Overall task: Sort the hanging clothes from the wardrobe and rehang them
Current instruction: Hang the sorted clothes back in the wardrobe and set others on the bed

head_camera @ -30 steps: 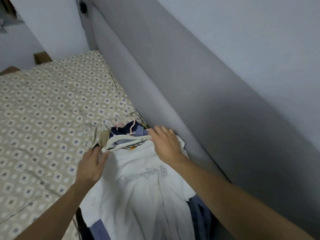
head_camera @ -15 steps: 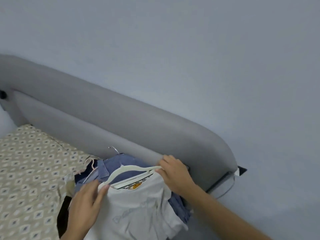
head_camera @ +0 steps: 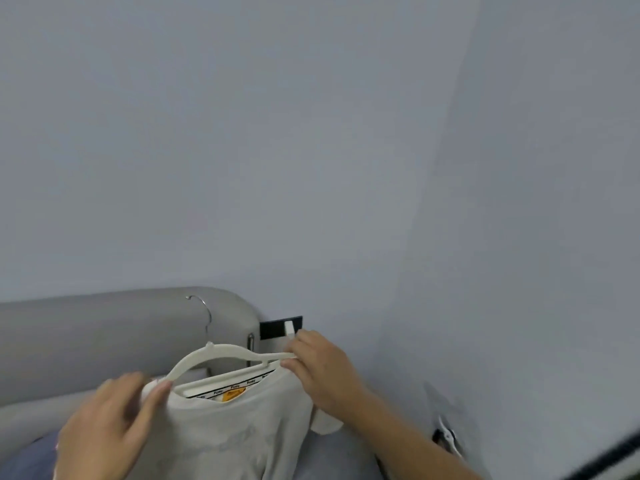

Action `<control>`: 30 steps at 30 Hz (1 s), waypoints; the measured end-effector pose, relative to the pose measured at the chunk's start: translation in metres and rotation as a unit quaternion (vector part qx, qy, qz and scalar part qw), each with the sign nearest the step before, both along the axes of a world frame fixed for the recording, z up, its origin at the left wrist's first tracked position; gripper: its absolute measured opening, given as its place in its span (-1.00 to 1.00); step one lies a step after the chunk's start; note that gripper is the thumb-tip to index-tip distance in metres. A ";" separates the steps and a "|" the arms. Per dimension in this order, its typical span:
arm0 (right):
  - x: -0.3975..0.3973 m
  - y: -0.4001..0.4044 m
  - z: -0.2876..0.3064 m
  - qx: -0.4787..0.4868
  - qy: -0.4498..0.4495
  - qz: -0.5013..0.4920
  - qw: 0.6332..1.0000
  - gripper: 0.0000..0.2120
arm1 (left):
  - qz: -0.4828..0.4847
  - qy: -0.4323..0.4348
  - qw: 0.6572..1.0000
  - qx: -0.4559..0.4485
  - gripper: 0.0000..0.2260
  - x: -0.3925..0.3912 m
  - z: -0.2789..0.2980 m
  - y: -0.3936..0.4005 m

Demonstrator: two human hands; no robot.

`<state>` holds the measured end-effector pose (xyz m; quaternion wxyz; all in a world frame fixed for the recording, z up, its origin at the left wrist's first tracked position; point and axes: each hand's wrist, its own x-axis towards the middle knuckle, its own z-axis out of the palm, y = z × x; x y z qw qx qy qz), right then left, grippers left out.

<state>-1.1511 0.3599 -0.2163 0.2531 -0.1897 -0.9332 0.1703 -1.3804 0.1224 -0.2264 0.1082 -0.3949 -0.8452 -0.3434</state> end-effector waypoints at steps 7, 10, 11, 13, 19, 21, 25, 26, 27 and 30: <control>0.162 -0.006 0.024 0.031 0.040 -0.117 0.992 -0.75 | -0.140 0.038 0.989 0.002 -0.67 0.103 0.028 0.063; 0.227 -0.020 0.035 0.046 0.052 -0.167 0.983 -0.76 | -0.178 0.044 0.983 0.003 -0.69 0.160 0.043 0.079; 0.248 -0.025 0.039 0.051 0.053 -0.184 0.980 -0.75 | -0.191 0.045 0.980 0.005 -0.68 0.177 0.047 0.084; 0.288 -0.035 0.045 0.061 0.053 -0.215 0.973 -0.76 | -0.221 0.049 0.974 0.011 -0.67 0.209 0.054 0.094; 0.392 -0.059 0.059 0.069 0.042 -0.307 0.948 -0.76 | -0.319 0.051 0.946 0.015 -0.65 0.297 0.069 0.135; 0.424 -0.066 0.064 0.072 0.035 -0.345 0.935 -0.76 | -0.359 0.052 0.932 0.016 -0.63 0.324 0.073 0.152; 0.482 -0.087 0.075 0.059 0.021 -0.418 0.906 -0.72 | -0.426 0.057 0.903 0.019 -0.63 0.382 0.082 0.182; 0.496 -0.093 0.078 0.054 0.019 -0.434 0.899 -0.72 | -0.443 0.056 0.895 0.022 -0.64 0.397 0.085 0.188; 0.510 -0.099 0.080 0.047 0.018 -0.450 0.892 -0.72 | -0.460 0.057 0.886 0.026 -0.65 0.413 0.088 0.193; 0.551 -0.118 0.083 0.031 0.014 -0.492 0.870 -0.75 | -0.516 0.065 0.853 0.038 -0.68 0.459 0.097 0.202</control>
